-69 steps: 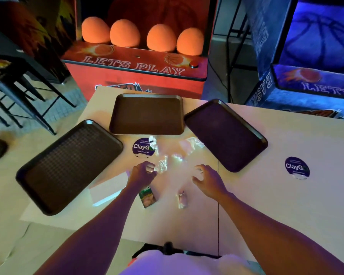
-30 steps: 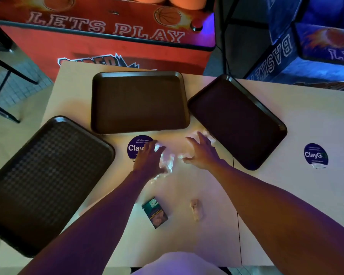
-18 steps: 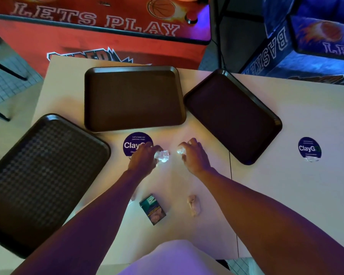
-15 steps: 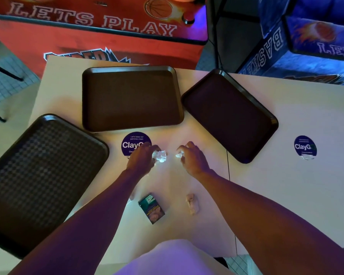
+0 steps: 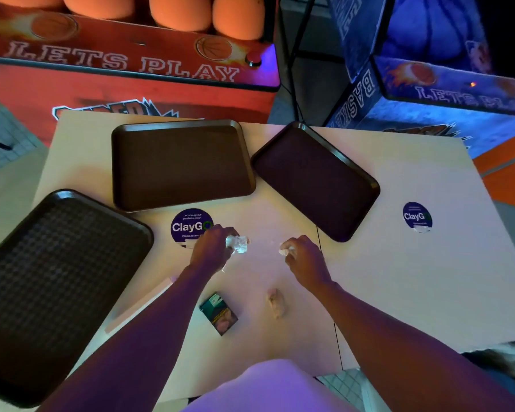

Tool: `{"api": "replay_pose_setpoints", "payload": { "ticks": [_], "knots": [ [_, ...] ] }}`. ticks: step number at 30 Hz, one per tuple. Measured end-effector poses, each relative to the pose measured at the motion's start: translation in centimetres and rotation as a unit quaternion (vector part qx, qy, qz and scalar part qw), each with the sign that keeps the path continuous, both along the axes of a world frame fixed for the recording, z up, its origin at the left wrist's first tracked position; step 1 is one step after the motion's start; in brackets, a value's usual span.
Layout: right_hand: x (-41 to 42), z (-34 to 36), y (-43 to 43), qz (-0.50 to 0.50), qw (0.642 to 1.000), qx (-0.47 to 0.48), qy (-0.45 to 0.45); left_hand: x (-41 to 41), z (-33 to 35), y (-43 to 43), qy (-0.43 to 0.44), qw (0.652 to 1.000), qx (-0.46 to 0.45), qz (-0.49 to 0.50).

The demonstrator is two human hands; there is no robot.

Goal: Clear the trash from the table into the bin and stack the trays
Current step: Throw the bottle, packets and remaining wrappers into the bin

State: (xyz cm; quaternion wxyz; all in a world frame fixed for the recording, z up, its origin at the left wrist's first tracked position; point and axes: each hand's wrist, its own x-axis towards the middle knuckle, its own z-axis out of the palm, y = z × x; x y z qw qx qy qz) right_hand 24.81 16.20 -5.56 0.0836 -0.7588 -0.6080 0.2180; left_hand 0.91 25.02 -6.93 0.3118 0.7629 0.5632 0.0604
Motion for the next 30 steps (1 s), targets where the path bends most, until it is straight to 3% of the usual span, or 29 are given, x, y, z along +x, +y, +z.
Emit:
{"api": "replay_pose_setpoints", "payload": {
  "ticks": [17,30],
  "knots": [
    [7.6,3.8,-10.5,-0.166,0.985,0.031,0.015,11.3,3.5,-4.9,-0.014,0.992,0.022,-0.124],
    [21.2,3.6,-29.7,-0.347,0.935,0.019,0.065,28.0,5.4,-18.6,0.016,0.954,0.023,-0.299]
  ]
}}
